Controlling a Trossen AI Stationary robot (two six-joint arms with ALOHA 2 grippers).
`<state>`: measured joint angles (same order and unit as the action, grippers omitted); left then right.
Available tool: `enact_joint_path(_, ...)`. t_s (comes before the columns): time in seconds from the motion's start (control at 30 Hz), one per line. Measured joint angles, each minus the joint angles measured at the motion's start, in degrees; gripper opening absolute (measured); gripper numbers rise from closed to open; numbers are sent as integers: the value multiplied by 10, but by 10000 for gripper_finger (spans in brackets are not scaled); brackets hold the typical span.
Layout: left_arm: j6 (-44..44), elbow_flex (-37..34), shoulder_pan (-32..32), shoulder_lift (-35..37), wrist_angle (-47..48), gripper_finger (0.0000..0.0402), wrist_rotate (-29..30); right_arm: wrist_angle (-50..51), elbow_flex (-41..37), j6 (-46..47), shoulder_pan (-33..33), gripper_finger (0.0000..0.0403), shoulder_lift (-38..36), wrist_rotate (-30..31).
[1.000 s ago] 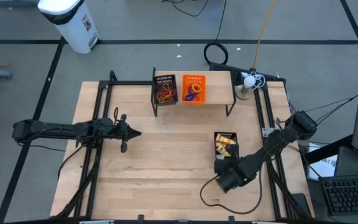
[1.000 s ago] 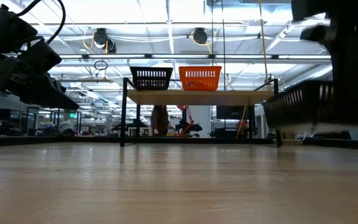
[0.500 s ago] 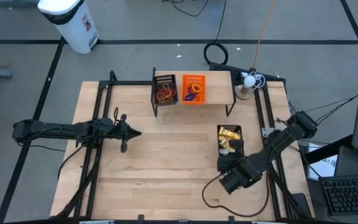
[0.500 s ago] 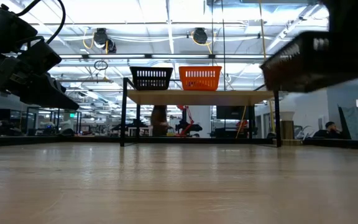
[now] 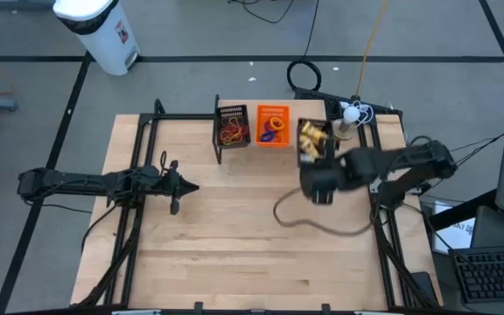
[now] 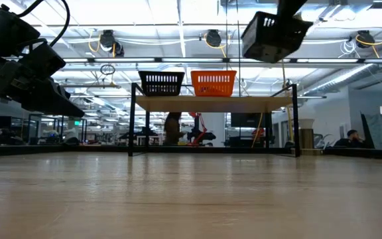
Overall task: Pick & Place Office Desk Supplies
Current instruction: Put the black bin on the shelf
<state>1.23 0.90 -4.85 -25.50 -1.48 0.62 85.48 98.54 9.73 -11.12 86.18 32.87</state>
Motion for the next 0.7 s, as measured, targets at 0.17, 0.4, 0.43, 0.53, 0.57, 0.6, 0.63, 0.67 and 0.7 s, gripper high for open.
enact_joint_path(0.17, -1, 0, 0, 0, 0, 24, 0, -66, 1, -99, 98, 2, -8, -57)
enact_joint_path(0.4, 0, 0, 0, 0, 0, 24, 0, -110, 0, -172, 181, 2, 18, -110)
enact_joint_path(0.43, 0, 0, 0, 0, 0, 24, 0, -111, 0, -177, 188, 2, 21, -112)
enact_joint_path(0.53, -2, 0, 0, 0, -1, 24, 0, -109, 0, -180, 207, 2, 22, -125)
enact_joint_path(0.57, -5, 0, 0, 0, -1, 24, 0, -107, 0, -180, 212, 2, 21, -131)
enact_joint_path(0.6, -6, 0, 0, 0, -1, 24, 0, -110, -1, -180, 217, 2, 21, -134)
enact_joint_path(0.63, -7, 0, 0, 0, -1, 24, 0, -117, -4, -181, 220, 2, 21, -134)
enact_joint_path(0.67, -7, 0, 0, 0, -1, 24, 0, -122, -8, -182, 223, 2, 21, -133)
enact_joint_path(0.7, -7, 0, 0, 0, -1, 24, 0, -124, -11, -184, 228, 2, 22, -134)
